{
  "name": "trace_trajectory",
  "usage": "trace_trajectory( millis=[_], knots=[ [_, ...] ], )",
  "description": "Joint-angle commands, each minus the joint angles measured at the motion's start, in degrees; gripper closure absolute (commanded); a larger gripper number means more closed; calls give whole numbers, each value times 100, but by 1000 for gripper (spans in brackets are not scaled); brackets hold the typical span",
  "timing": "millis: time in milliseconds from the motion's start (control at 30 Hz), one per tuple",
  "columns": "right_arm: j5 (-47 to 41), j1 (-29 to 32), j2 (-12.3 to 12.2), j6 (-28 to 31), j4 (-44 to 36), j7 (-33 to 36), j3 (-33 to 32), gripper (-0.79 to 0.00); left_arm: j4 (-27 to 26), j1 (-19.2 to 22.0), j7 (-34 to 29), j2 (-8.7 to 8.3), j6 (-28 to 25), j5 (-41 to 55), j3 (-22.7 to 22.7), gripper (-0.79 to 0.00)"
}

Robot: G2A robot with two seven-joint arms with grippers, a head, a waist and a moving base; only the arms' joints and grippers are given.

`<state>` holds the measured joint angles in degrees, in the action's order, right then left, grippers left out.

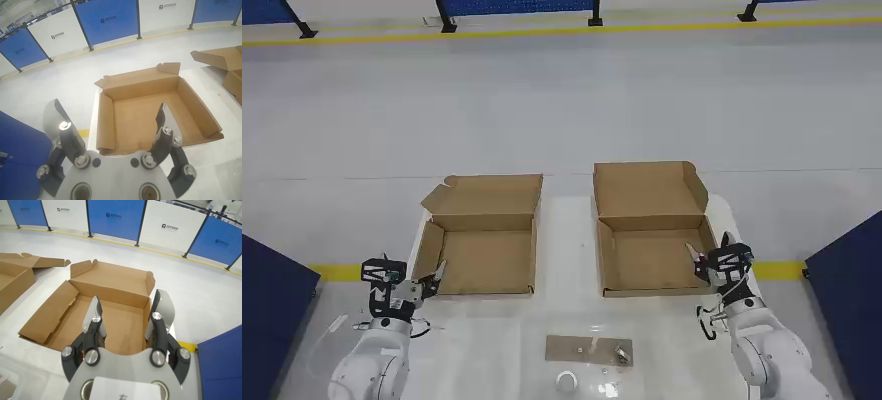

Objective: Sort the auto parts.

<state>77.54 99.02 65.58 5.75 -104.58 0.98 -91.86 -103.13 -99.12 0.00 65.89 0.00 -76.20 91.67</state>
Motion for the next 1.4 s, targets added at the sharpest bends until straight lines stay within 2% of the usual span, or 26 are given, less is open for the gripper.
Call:
trace_trajectory(
  millis=[0, 67, 400, 467, 600, 800, 1067, 1133, 1233, 1367],
  knots=[
    [-19, 9, -28, 448, -112, 190, -75, -785, 0, 0, 0, 0, 0, 0, 0, -785],
    [-53, 17, -63, 915, -240, 351, -193, -785, 0, 0, 0, 0, 0, 0, 0, -785],
    [-81, 7, -61, 924, -260, 339, -185, -785, 0, 0, 0, 0, 0, 0, 0, -785],
    [-119, -24, -68, 1080, -360, 355, -195, -785, 0, 0, 0, 0, 0, 0, 0, -785],
    [-204, -97, -115, 1735, -555, 551, -320, -785, 0, 0, 0, 0, 0, 0, 0, -785],
    [-557, -233, -199, 2770, -795, 1519, -448, -785, 0, 0, 0, 0, 0, 0, 0, -785],
    [-557, -233, -199, 2770, -795, 1519, -448, -785, 0, 0, 0, 0, 0, 0, 0, -785],
    [-453, -271, -214, 2980, -940, 1530, -396, -785, 0, 0, 0, 0, 0, 0, 0, -785],
    [-490, -367, -258, 3411, -1119, 1882, -430, -785, 0, 0, 0, 0, 0, 0, 0, -785],
    [-831, -586, -344, 4219, -1345, 2912, -393, -785, 0, 0, 0, 0, 0, 0, 0, -785]
  ],
)
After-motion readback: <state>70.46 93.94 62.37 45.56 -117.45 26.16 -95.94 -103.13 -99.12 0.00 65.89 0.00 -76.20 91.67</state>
